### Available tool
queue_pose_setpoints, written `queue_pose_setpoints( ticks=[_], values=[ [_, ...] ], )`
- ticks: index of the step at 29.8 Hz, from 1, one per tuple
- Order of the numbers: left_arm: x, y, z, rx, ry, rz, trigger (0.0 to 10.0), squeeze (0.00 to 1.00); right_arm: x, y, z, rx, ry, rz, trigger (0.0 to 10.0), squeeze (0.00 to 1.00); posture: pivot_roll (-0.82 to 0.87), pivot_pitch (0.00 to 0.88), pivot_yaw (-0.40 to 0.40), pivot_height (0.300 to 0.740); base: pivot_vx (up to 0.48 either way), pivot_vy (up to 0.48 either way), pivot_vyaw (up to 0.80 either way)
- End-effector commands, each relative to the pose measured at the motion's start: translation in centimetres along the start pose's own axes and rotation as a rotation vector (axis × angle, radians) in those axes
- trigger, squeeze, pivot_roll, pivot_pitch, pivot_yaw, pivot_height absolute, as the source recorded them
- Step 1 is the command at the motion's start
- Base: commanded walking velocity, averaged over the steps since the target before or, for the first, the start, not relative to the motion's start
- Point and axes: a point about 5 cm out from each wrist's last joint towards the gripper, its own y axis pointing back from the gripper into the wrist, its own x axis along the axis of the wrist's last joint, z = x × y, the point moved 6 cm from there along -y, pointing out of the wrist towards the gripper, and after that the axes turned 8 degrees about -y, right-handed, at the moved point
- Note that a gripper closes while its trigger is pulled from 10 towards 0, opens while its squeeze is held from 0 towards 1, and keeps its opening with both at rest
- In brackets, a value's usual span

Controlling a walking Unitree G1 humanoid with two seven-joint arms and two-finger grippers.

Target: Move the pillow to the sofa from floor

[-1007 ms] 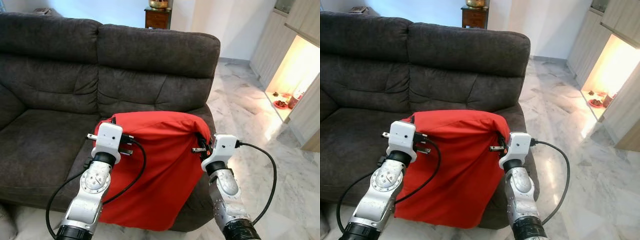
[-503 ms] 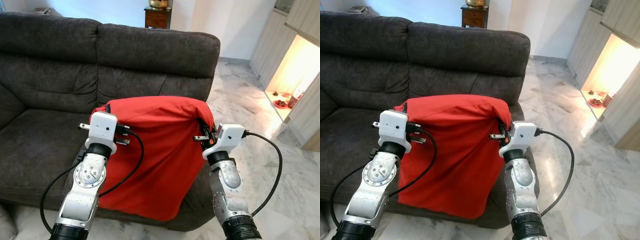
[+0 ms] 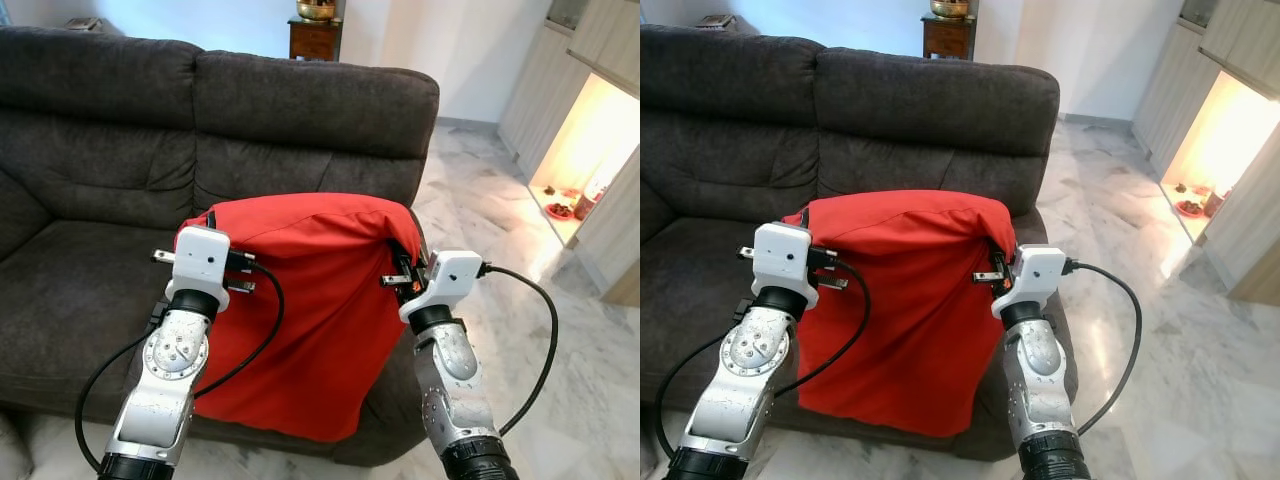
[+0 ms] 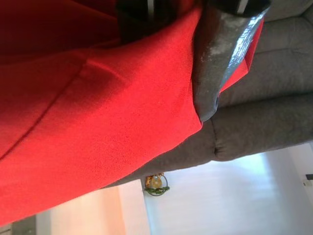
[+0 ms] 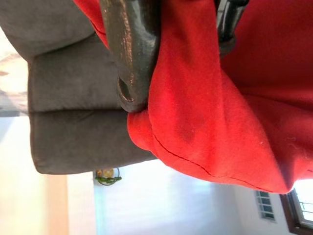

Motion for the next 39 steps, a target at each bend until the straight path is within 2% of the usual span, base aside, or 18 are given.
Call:
queue_pose_setpoints(
  ticks=[1,10,15,23,31,34,39],
  values=[
    [2.1,-0.4,-1.4,0.056,-0.009,0.078,10.0,0.00,2.8,-0.6,-0.5,0.022,0.009,0.100,10.0,0.00,0.19,0.000,-0.070,0.740,0.371,0.000,0.00],
    [2.0,-0.4,-1.4,0.061,-0.008,0.076,10.0,0.00,2.5,-0.6,-1.3,0.059,0.041,0.083,10.0,0.00,0.19,0.000,-0.072,0.740,0.412,0.000,0.00],
    [2.1,-0.4,-1.5,0.064,-0.005,0.080,10.0,0.00,2.2,-0.5,-1.6,0.070,0.047,0.075,10.0,0.00,0.19,0.000,-0.074,0.740,0.424,0.000,0.59],
    [2.1,-0.4,-1.5,0.065,-0.006,0.078,10.0,0.00,2.2,-0.6,-1.2,0.047,0.021,0.070,10.0,0.00,0.19,0.000,-0.075,0.740,0.423,0.000,0.00],
    [2.0,-0.4,-1.4,0.057,-0.004,0.076,10.0,0.00,2.2,-0.6,-0.2,-0.006,0.007,0.068,10.0,0.00,0.19,0.000,-0.072,0.740,0.420,0.000,0.00],
    [1.8,-0.4,-0.7,0.018,-0.007,0.068,10.0,0.00,1.7,-0.6,-0.7,0.021,0.002,0.050,10.0,0.00,0.19,0.000,-0.074,0.740,0.095,0.000,0.00],
    [1.0,-0.3,0.0,-0.016,-0.009,0.033,10.0,0.00,0.3,-0.4,-2.8,0.135,0.028,-0.023,10.0,0.00,0.19,0.000,-0.075,0.740,0.000,0.000,0.00]
  ],
)
